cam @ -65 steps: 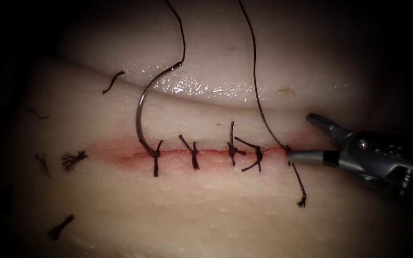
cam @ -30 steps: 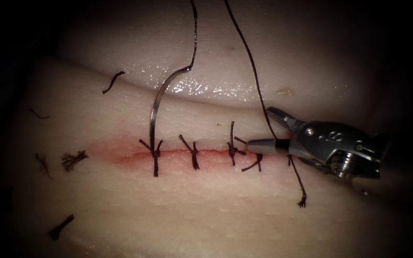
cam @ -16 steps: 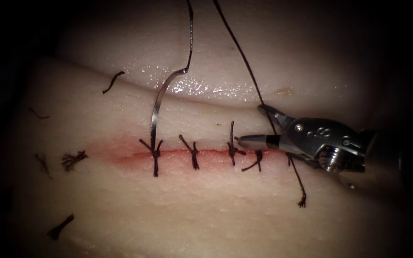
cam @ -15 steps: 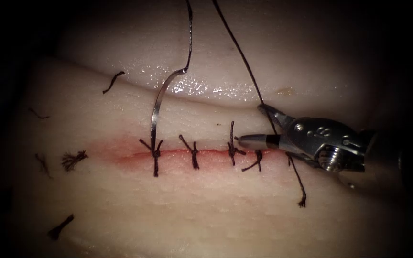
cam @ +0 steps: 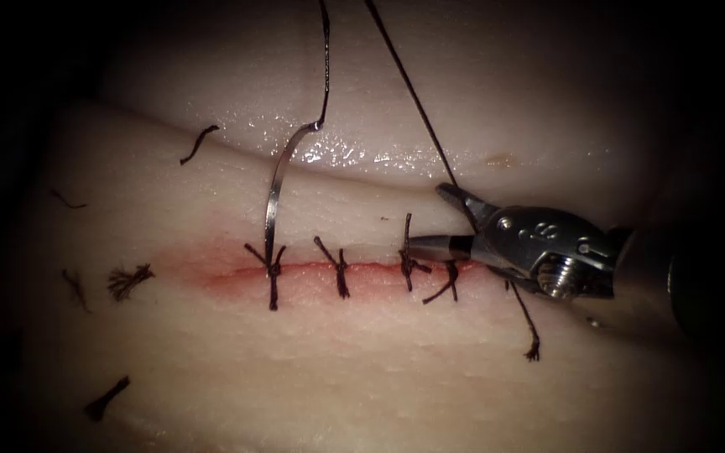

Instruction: Wound Closure

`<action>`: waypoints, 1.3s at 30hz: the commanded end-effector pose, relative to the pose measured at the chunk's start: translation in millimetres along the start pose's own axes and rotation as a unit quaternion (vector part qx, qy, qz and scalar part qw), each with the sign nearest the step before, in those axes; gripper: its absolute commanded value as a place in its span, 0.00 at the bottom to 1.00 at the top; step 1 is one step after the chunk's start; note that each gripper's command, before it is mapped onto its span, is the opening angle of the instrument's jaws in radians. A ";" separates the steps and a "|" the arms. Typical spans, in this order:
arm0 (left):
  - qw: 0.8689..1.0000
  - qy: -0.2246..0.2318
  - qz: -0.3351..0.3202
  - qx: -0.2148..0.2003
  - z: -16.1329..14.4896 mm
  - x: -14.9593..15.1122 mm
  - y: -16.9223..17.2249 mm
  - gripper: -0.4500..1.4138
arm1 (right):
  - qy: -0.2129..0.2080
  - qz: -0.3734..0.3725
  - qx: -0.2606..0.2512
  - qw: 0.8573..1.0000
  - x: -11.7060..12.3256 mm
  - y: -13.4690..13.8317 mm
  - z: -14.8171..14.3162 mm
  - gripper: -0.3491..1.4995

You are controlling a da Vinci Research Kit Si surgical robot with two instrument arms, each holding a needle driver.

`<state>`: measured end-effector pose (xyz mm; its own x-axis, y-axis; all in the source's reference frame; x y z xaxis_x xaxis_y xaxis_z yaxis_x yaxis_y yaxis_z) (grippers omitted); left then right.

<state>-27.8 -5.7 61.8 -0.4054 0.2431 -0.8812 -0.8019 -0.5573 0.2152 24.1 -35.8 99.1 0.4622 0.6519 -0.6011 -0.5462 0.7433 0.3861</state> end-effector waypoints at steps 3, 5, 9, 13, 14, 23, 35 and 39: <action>1.000 0.002 -0.001 0.000 0.3 0.0 0.6 0.00 | -0.001 0.000 0.002 1.000 -0.2 -0.3 0.9 0.53; 1.000 0.002 -0.001 0.000 0.2 0.0 0.6 0.00 | -0.002 -0.001 0.002 1.000 -0.2 -0.4 0.9 0.53; 1.000 0.003 -0.001 0.001 0.1 0.1 0.6 0.00 | 0.000 -0.004 0.014 1.000 -0.6 -0.8 0.6 0.11; 1.000 0.003 -0.001 0.001 0.1 0.1 0.7 0.00 | 0.006 -0.008 0.036 0.999 -0.6 -1.2 0.2 0.00; 1.000 0.003 -0.001 0.001 0.1 0.1 0.7 0.00 | 0.005 -0.008 0.037 0.999 -0.6 -1.3 0.2 0.00; 1.000 0.010 0.001 -0.005 -1.3 -0.4 0.4 0.00 | 0.021 -0.025 0.028 0.999 0.3 -1.0 -1.1 0.20; 0.996 0.037 0.053 -0.068 -7.8 -4.4 -2.9 0.00 | 0.061 -0.008 0.001 0.998 1.8 0.6 -8.8 0.85; 0.987 0.029 0.107 -0.115 -8.3 -7.5 -4.9 0.00 | 0.060 -0.011 -0.010 0.998 1.9 1.2 -11.0 0.85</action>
<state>-15.9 -11.1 64.0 -0.5460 0.0556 -0.8359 -0.5550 -0.7714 0.3112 16.0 -35.1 90.0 0.3865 0.6144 -0.6878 -0.5551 0.7506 0.3586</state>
